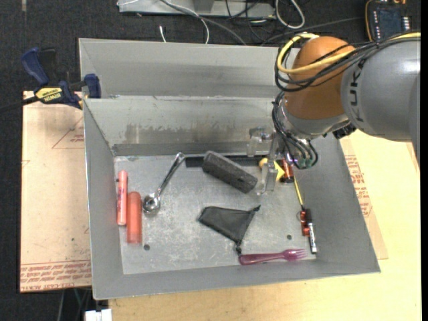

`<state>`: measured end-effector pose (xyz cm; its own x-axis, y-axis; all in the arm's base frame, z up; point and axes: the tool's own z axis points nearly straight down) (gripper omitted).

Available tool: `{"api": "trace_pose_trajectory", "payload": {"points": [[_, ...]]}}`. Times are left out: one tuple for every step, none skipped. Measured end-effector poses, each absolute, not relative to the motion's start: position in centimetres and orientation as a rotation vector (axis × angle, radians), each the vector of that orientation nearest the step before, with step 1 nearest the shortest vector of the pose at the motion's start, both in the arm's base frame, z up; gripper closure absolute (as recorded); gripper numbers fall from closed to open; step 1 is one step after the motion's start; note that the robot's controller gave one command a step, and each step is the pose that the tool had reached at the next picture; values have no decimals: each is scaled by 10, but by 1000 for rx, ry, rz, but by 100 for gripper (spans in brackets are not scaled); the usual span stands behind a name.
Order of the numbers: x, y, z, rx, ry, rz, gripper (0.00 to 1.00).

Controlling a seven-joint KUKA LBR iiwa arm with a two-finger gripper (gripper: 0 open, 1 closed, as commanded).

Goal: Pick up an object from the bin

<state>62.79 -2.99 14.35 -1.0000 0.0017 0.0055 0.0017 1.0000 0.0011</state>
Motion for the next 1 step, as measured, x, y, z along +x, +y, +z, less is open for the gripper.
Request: {"api": "trace_pose_trajectory", "payload": {"points": [[630,-30,149,-1,-3144,-1,0]]}}
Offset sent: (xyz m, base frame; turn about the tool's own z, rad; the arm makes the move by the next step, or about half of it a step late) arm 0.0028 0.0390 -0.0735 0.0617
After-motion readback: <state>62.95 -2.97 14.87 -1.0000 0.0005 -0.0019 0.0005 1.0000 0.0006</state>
